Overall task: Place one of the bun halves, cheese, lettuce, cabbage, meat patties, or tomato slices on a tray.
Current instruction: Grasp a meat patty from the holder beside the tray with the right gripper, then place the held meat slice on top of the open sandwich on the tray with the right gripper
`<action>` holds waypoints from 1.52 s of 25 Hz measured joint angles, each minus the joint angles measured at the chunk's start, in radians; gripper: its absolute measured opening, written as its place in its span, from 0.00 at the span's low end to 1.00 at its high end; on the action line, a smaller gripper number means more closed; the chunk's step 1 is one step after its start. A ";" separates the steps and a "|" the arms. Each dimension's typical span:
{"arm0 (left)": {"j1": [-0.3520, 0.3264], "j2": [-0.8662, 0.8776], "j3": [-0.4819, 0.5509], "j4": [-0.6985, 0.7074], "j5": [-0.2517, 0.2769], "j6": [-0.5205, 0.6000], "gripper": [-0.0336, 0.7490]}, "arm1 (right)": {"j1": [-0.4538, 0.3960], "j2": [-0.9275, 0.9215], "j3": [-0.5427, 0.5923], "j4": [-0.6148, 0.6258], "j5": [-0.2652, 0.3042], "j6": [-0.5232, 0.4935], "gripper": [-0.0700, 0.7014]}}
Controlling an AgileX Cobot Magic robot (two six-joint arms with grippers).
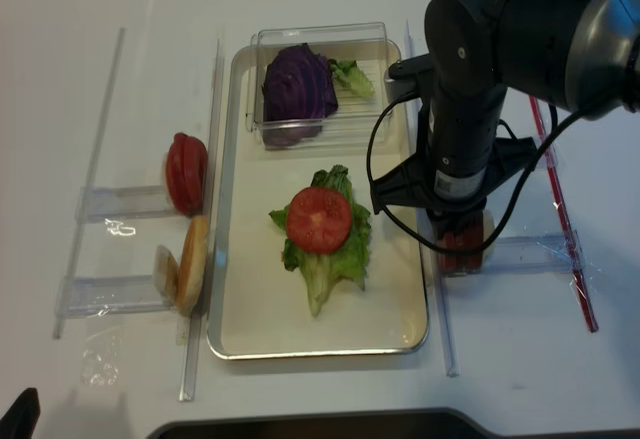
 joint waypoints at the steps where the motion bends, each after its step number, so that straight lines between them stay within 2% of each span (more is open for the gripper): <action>1: 0.000 0.000 0.000 0.000 0.000 0.000 0.58 | 0.000 -0.002 0.000 0.000 0.000 -0.002 0.24; 9: 0.000 0.000 0.000 0.000 0.000 0.000 0.58 | 0.000 -0.053 -0.035 0.012 0.036 -0.004 0.24; 15: 0.000 0.000 0.000 0.000 0.000 0.000 0.58 | 0.000 -0.058 -0.107 0.043 0.040 -0.028 0.24; 22: 0.000 0.000 0.000 0.000 0.000 0.000 0.58 | 0.000 -0.058 -0.135 0.114 0.043 -0.071 0.24; 26: 0.000 0.000 0.000 0.000 0.000 0.000 0.58 | -0.034 -0.058 -0.135 0.295 -0.009 -0.171 0.24; 32: 0.001 0.000 0.000 0.000 0.000 0.000 0.58 | -0.132 -0.053 -0.135 0.615 -0.084 -0.384 0.24; 35: 0.000 0.000 0.000 0.000 0.000 0.000 0.58 | -0.150 -0.049 -0.135 0.732 -0.107 -0.480 0.24; 38: 0.000 0.000 0.000 0.000 0.000 0.000 0.58 | -0.161 -0.021 -0.131 0.902 -0.118 -0.604 0.24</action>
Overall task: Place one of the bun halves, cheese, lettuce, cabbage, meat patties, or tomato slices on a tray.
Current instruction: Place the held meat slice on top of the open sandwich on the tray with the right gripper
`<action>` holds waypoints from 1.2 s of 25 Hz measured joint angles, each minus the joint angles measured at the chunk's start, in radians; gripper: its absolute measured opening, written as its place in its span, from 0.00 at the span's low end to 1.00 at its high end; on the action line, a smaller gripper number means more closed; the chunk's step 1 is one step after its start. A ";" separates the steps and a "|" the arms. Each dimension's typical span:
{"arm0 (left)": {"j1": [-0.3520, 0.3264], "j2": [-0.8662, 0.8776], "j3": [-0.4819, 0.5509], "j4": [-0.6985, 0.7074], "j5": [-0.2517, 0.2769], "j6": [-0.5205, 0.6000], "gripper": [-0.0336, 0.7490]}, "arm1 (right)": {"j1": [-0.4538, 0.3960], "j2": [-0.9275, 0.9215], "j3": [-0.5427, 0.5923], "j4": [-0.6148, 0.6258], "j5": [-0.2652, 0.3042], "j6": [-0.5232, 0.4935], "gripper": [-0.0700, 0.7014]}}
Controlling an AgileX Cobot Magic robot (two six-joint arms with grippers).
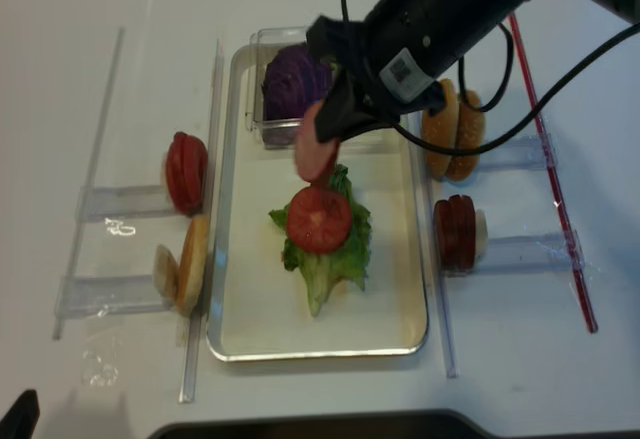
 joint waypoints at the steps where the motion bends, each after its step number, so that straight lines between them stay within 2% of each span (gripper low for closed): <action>1: 0.001 0.000 0.000 0.000 0.000 0.000 0.58 | -0.005 0.011 0.012 0.065 -0.007 -0.047 0.24; 5: 0.001 0.000 0.000 0.000 0.000 0.000 0.58 | -0.012 0.073 0.083 0.417 -0.003 -0.316 0.24; 7: 0.001 0.000 0.000 0.000 0.000 0.000 0.58 | -0.012 0.101 0.105 0.533 0.027 -0.414 0.24; 9: 0.001 0.000 0.000 0.000 0.000 0.000 0.58 | -0.012 0.135 0.122 0.642 0.084 -0.505 0.24; 11: 0.001 0.000 0.000 0.000 0.000 0.000 0.58 | -0.012 0.174 0.126 0.738 0.104 -0.583 0.24; 14: 0.001 0.000 0.000 0.000 0.000 0.000 0.58 | -0.018 0.205 0.129 0.785 0.104 -0.626 0.24; 19: 0.001 0.000 0.000 0.000 0.000 0.000 0.58 | -0.047 0.207 0.134 0.785 0.104 -0.629 0.24; 23: 0.001 0.000 0.000 0.000 0.000 0.000 0.58 | -0.082 0.203 0.223 0.785 0.104 -0.634 0.24; 27: 0.001 0.000 0.000 0.000 0.000 0.000 0.58 | -0.097 0.171 0.345 0.782 0.095 -0.694 0.24; 30: 0.001 0.000 0.000 0.000 0.000 0.000 0.58 | -0.119 0.158 0.387 0.784 0.100 -0.725 0.24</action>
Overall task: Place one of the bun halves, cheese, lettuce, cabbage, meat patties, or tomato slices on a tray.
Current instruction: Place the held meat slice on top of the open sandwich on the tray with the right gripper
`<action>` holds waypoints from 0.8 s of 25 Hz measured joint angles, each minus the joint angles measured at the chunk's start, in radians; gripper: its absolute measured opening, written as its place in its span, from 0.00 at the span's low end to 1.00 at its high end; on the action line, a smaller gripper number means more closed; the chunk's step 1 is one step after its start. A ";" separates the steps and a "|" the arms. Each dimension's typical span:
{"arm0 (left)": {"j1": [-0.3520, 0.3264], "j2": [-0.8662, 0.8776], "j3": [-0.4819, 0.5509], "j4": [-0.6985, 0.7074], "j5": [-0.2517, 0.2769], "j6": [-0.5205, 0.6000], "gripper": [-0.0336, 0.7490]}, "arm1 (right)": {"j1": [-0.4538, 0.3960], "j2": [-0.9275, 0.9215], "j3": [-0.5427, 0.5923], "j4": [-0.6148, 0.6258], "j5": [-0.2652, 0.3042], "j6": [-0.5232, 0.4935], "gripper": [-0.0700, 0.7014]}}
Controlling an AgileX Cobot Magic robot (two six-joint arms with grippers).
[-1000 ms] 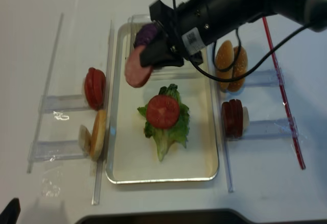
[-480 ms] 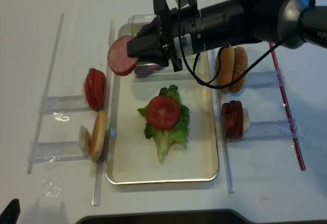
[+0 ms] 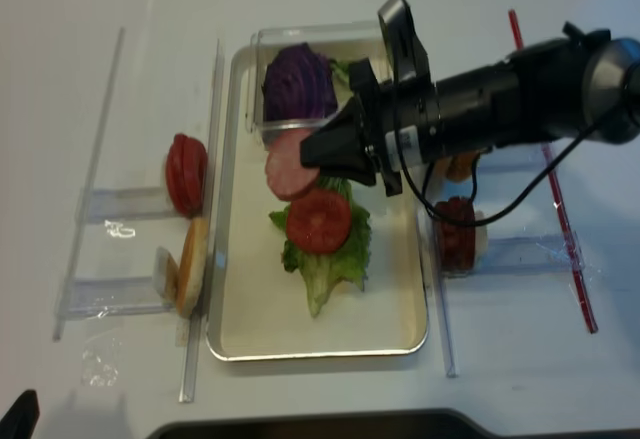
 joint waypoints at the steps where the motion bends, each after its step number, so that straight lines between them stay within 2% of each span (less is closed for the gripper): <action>1: 0.000 0.000 0.000 0.000 0.000 0.000 0.58 | -0.002 0.000 0.003 0.000 -0.003 -0.005 0.24; 20: 0.000 0.000 0.000 0.000 0.000 0.000 0.58 | -0.007 -0.004 0.007 -0.118 -0.005 0.039 0.24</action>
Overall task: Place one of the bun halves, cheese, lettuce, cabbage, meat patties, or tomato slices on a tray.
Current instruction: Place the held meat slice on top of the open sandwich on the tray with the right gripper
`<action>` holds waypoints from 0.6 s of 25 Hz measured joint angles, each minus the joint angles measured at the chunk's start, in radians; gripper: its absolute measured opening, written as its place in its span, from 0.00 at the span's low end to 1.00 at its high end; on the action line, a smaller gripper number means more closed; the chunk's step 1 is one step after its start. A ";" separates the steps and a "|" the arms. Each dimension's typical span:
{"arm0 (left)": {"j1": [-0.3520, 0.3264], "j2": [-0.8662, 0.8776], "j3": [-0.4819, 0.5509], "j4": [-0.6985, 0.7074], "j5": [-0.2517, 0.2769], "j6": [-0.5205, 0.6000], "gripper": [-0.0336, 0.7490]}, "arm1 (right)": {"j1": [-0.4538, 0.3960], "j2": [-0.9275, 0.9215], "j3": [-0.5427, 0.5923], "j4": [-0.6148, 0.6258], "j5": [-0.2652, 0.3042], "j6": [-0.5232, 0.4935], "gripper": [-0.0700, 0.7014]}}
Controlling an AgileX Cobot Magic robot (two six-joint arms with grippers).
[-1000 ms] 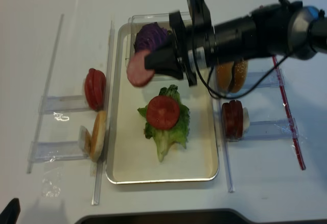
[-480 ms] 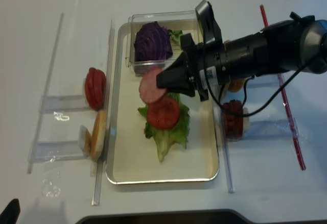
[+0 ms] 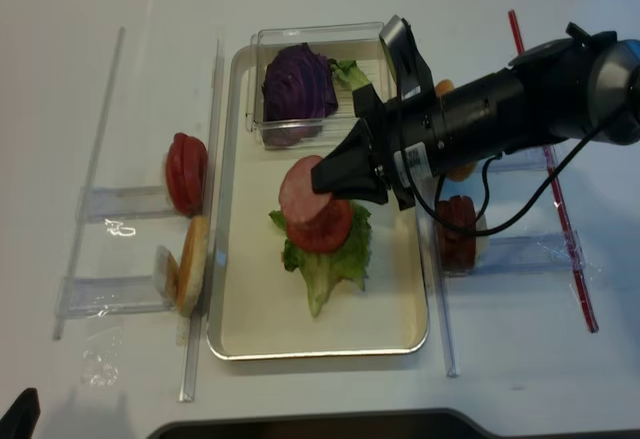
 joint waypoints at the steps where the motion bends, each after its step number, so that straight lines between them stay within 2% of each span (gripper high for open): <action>1: 0.000 0.000 0.000 0.000 0.000 0.000 0.58 | 0.000 0.000 0.000 -0.005 0.000 0.006 0.24; 9: 0.000 0.000 0.000 0.000 0.000 0.000 0.58 | 0.000 0.018 0.000 -0.007 -0.005 0.004 0.24; 15: 0.000 0.000 0.000 0.000 0.000 0.000 0.58 | 0.000 0.028 0.000 -0.007 -0.045 -0.011 0.24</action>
